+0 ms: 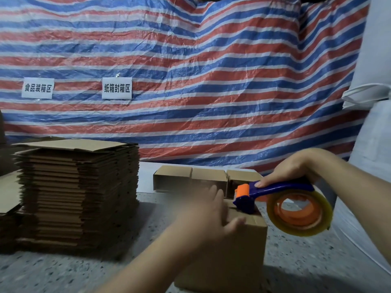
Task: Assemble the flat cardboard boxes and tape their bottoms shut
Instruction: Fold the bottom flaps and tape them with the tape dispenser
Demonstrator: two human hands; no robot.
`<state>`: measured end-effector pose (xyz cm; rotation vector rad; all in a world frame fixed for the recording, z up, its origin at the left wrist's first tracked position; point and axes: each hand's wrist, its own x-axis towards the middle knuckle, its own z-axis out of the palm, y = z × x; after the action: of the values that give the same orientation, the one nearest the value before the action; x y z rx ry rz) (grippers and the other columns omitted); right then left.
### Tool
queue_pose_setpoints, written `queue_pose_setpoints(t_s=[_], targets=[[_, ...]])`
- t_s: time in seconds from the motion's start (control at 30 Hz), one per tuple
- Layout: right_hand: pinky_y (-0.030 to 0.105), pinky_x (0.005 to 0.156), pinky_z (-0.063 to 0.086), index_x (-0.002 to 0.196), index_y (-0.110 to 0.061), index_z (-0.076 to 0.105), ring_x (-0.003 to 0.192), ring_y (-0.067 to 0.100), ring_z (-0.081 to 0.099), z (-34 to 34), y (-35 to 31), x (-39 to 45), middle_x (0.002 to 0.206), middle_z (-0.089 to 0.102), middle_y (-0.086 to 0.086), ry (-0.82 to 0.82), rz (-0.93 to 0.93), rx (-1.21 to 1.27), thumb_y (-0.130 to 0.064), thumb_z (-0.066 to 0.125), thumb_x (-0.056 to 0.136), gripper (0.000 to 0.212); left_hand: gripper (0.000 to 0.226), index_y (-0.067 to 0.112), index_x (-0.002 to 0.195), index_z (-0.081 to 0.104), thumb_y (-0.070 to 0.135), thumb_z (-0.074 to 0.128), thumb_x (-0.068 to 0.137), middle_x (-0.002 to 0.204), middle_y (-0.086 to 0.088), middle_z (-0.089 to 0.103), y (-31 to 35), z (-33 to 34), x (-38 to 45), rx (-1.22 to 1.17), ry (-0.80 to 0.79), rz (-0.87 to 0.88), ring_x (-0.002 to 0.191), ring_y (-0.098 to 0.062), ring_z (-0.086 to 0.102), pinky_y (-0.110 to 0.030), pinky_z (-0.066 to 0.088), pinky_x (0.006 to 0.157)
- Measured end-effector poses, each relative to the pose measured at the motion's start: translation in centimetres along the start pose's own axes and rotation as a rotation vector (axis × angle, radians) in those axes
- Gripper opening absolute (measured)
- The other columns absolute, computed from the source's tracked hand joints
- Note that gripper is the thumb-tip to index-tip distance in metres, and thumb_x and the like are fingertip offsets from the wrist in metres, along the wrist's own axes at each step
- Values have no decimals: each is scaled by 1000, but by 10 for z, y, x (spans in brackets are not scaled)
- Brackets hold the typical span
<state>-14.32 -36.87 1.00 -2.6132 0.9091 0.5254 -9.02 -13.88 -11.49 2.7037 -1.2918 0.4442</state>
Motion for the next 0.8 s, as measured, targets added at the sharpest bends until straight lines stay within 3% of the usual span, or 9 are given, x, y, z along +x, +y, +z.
queue_pose_setpoints(t_s=[0.07,0.23,0.37,0.53,0.7,0.73,0.8], targets=[[25,66,59,116,-14,67,81,17,77,1,2,-1,95,79,7,-7,-9,15,-77,78,46,95,90,18,154,24,78,19,88,162,-6,22,7,9,2,37,-57,16,149,-24,19,-44,15,121],[25,64,58,117,-15,66,78,16,76,2,9,-1,93,79,5,-13,-39,40,-75,77,50,91,88,18,144,40,79,18,85,151,-4,42,4,14,2,99,17,25,139,-23,36,-44,29,113],[27,68,58,118,-12,68,79,17,74,-13,30,-10,95,78,6,-36,-17,10,-74,78,53,90,93,19,141,43,81,9,80,149,-3,44,6,16,0,100,52,30,137,-22,37,-44,29,112],[28,78,57,117,-11,69,83,19,71,-4,45,-7,99,77,8,-43,36,-30,-75,76,52,91,79,21,131,49,79,16,87,139,-4,50,9,12,-1,72,7,29,129,-24,44,-47,34,110],[26,73,57,115,-12,69,78,16,71,0,44,-7,93,76,6,-35,35,-46,-77,72,57,87,82,15,110,56,86,27,81,108,-6,63,18,-9,8,18,-66,-1,97,-24,58,-39,50,83],[25,70,57,114,-13,69,75,15,72,0,44,-7,91,77,5,-27,42,-54,-78,72,58,86,87,14,117,54,88,29,79,115,-7,62,23,-11,12,9,-69,8,102,-25,58,-41,49,88],[24,67,58,113,-14,69,74,14,74,1,45,-5,90,78,4,-16,55,-65,-80,72,58,86,93,13,143,39,83,34,83,145,-10,47,35,-9,15,-8,-93,93,132,-28,45,-48,33,111]])
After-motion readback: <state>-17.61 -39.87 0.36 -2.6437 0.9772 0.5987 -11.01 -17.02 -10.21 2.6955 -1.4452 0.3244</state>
